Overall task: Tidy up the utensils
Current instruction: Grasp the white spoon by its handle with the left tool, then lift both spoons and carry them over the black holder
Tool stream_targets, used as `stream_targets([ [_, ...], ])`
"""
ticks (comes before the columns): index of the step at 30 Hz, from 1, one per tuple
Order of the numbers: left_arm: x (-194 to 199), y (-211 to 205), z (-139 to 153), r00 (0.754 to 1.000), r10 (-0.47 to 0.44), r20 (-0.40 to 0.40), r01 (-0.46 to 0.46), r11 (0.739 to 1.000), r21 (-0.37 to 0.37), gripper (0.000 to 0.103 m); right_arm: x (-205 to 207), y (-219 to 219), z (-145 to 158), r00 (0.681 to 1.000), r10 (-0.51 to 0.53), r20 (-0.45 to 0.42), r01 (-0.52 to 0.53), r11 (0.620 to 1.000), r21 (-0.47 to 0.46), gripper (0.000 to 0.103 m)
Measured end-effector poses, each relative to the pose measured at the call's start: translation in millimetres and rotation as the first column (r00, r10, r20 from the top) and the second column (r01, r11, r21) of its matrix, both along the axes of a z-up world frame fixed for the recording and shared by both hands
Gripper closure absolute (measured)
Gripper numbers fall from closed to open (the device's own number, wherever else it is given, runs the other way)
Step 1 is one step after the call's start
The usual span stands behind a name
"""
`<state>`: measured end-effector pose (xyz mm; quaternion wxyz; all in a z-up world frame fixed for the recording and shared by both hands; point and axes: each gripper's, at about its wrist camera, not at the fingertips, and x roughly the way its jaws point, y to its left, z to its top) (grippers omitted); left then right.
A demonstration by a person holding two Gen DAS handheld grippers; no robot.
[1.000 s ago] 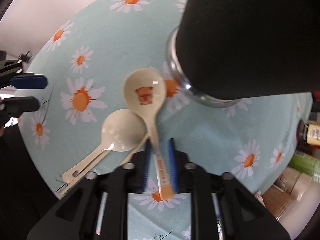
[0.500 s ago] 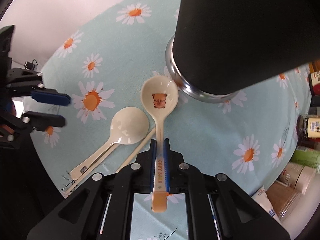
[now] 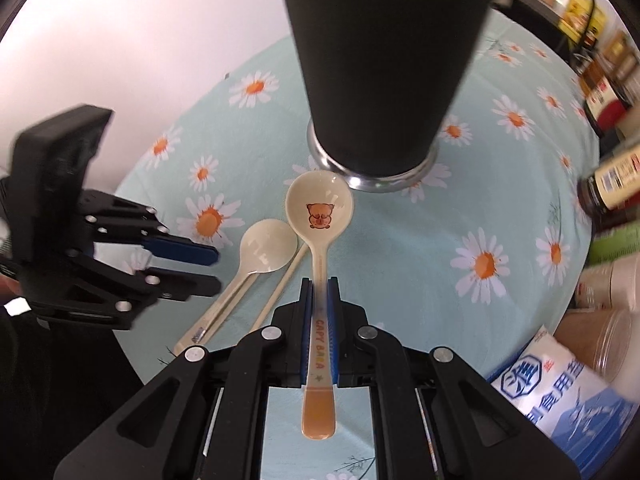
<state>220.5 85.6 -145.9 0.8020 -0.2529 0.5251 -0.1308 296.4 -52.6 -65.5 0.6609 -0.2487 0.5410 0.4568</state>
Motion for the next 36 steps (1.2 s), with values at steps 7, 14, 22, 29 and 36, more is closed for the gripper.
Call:
stream_targets([
  [7, 24, -7, -6, 0.994, 0.044, -0.098, -0.043, 0.999, 0.009, 0.078, -4, -24, 4, 0.998, -0.061, -0.033, 0.064, 0.991, 0.119, 0.095],
  [14, 43, -15, -4, 0.98, 0.061, -0.189, -0.051, 0.997, 0.054, 0.078, -4, -44, 4, 0.993, -0.095, -0.071, 0.108, 0.971, 0.214, 0.095],
  [22, 53, -45, 2, 0.978, 0.051, -0.201, 0.016, 0.947, 0.319, 0.093, -2, -55, 5, 0.989, -0.104, -0.108, 0.132, 0.943, 0.304, 0.095],
  [29, 53, -42, 3, 0.977, 0.072, -0.201, -0.01, 0.955, 0.296, 0.096, 1, -64, 11, 0.987, -0.102, -0.126, 0.14, 0.927, 0.348, 0.095],
  [36, 47, -46, 13, 0.981, 0.075, -0.178, -0.02, 0.957, 0.291, 0.097, 0, -64, 13, 0.984, -0.096, -0.15, 0.146, 0.916, 0.374, 0.095],
])
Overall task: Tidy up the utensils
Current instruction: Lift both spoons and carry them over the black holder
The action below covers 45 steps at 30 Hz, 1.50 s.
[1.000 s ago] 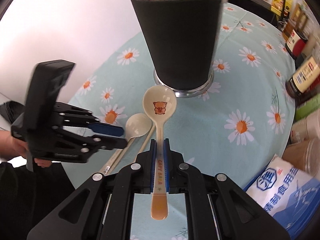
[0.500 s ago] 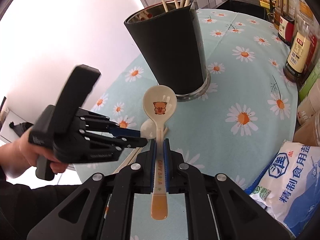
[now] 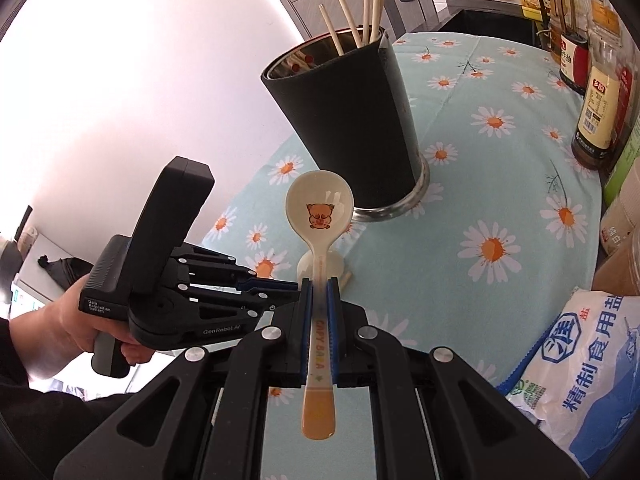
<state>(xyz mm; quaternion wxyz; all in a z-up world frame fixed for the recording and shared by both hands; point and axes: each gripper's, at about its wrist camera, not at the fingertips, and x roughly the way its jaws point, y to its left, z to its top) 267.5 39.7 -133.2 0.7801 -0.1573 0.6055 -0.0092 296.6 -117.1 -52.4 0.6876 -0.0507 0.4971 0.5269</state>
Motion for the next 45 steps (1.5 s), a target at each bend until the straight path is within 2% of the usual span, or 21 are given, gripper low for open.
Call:
stream_targets([
  [12, -21, 19, 33, 0.996, 0.026, 0.089, -0.022, 0.999, -0.043, 0.097, -2, 2, 5, 0.999, -0.033, -0.023, 0.034, 0.998, 0.047, 0.095],
  [21, -36, 48, 81, 0.972, 0.004, 0.233, 0.018, 0.996, -0.092, 0.097, -11, 3, 37, 0.994, -0.107, -0.008, 0.107, 0.981, 0.163, 0.095],
  [29, -46, 65, 126, 0.928, 0.005, 0.372, 0.046, 0.991, -0.127, 0.097, -20, 10, 72, 0.988, -0.154, 0.033, 0.138, 0.949, 0.285, 0.095],
  [36, -38, 82, 153, 0.888, 0.004, 0.459, 0.067, 0.988, -0.137, 0.097, -14, 18, 90, 0.974, -0.219, 0.055, 0.182, 0.908, 0.377, 0.095],
  [41, -32, 89, 177, 0.833, -0.021, 0.553, 0.099, 0.989, -0.111, 0.097, -8, 24, 101, 0.961, -0.265, 0.078, 0.206, 0.876, 0.437, 0.095],
  [45, -24, 95, 193, 0.803, -0.019, 0.596, 0.108, 0.988, -0.114, 0.097, -1, 26, 108, 0.952, -0.295, 0.074, 0.223, 0.843, 0.49, 0.095],
])
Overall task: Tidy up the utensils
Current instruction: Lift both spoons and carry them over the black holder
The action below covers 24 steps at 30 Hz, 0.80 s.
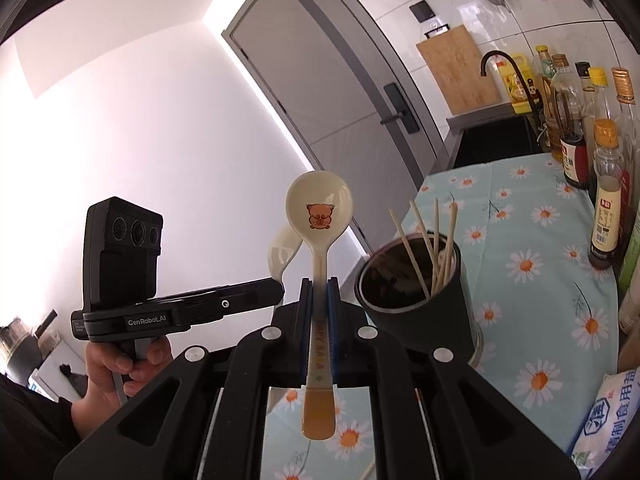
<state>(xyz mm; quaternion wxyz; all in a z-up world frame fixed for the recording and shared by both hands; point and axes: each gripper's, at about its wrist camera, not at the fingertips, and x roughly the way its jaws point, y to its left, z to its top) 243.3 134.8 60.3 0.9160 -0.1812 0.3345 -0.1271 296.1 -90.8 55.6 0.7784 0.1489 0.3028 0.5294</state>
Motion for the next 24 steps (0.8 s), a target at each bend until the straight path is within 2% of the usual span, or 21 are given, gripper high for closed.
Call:
stream_targets([
  [7, 18, 4, 19, 0.996, 0.017, 0.091, -0.021, 0.999, 0.041, 0.097, 17, 4, 9, 0.998, -0.048, 0.045, 0.046, 0.998, 0.048, 0.095],
  [14, 40, 13, 22, 0.986, 0.04, 0.16, -0.047, 0.998, 0.039, 0.097, 31, 14, 13, 0.986, -0.108, 0.127, 0.098, 0.992, 0.083, 0.095],
  [24, 87, 19, -8, 0.989, 0.022, 0.144, -0.029, 0.998, 0.053, 0.097, 72, 40, -20, 0.991, -0.099, 0.087, 0.094, 0.994, 0.063, 0.095],
])
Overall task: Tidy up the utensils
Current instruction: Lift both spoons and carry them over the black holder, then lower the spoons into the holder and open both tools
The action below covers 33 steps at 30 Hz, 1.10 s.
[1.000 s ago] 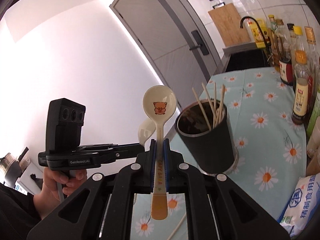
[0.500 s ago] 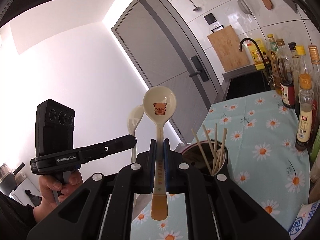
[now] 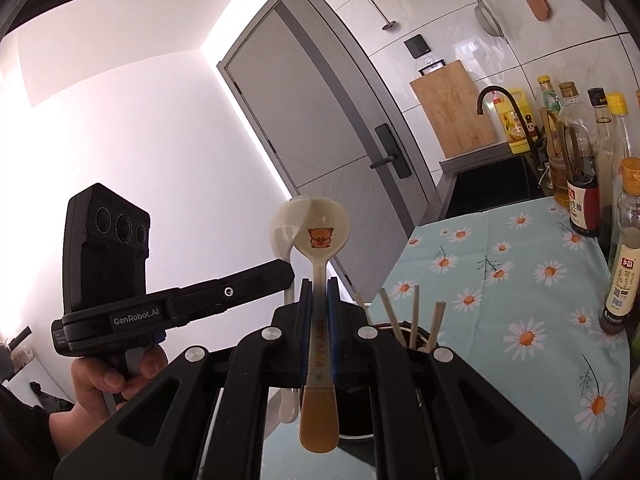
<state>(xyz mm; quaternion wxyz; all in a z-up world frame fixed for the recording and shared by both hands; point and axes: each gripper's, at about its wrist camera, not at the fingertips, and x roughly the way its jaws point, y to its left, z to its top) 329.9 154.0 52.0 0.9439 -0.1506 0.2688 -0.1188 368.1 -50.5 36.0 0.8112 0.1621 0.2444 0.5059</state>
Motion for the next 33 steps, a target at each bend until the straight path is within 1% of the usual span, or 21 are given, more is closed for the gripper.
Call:
stream_targets([
  [4, 10, 5, -11, 1.0, 0.009, 0.01, -0.009, 1.0, -0.019, 0.097, 13, 0, -14, 0.999, -0.022, -0.026, 0.023, 1.0, 0.015, 0.095],
  [6, 13, 7, -13, 0.999, 0.007, 0.032, -0.006, 0.999, -0.036, 0.097, 19, 0, -20, 0.999, -0.033, -0.035, 0.034, 0.999, 0.024, 0.095],
  [10, 15, 1, -17, 0.998, 0.014, 0.063, -0.013, 1.0, -0.004, 0.097, 23, 0, -33, 0.997, -0.06, -0.044, 0.061, 0.997, 0.038, 0.095],
  [15, 10, -4, -25, 0.995, 0.028, 0.095, -0.031, 0.999, 0.032, 0.097, 17, 4, -41, 0.994, -0.108, -0.004, 0.108, 0.994, 0.016, 0.095],
  [17, 9, -3, -28, 0.995, 0.033, 0.096, -0.036, 0.999, 0.031, 0.097, 12, 6, -43, 0.99, -0.136, 0.022, 0.136, 0.991, 0.002, 0.095],
  [23, 7, -4, -39, 0.995, 0.041, 0.088, -0.046, 0.998, 0.048, 0.097, -1, 18, -49, 0.984, -0.153, 0.09, 0.159, 0.985, -0.068, 0.095],
  [25, 6, -4, -41, 0.995, 0.045, 0.085, -0.049, 0.998, 0.047, 0.097, -3, 21, -52, 0.985, -0.147, 0.093, 0.155, 0.984, -0.083, 0.095],
  [28, 4, -2, -43, 0.995, 0.054, 0.088, -0.057, 0.998, 0.039, 0.096, -6, 21, -53, 0.986, -0.143, 0.089, 0.15, 0.985, -0.082, 0.095],
  [29, 3, -1, -43, 0.995, 0.054, 0.088, -0.058, 0.998, 0.038, 0.097, -7, 20, -53, 0.986, -0.146, 0.087, 0.153, 0.985, -0.083, 0.096],
  [30, 2, -1, -43, 0.995, 0.055, 0.089, -0.058, 0.998, 0.038, 0.096, -8, 18, -52, 0.985, -0.148, 0.087, 0.155, 0.984, -0.083, 0.102],
  [33, 1, 0, -44, 0.994, 0.059, 0.09, -0.062, 0.998, 0.032, 0.096, -9, 12, -49, 0.984, -0.157, 0.085, 0.164, 0.983, -0.077, 0.102],
])
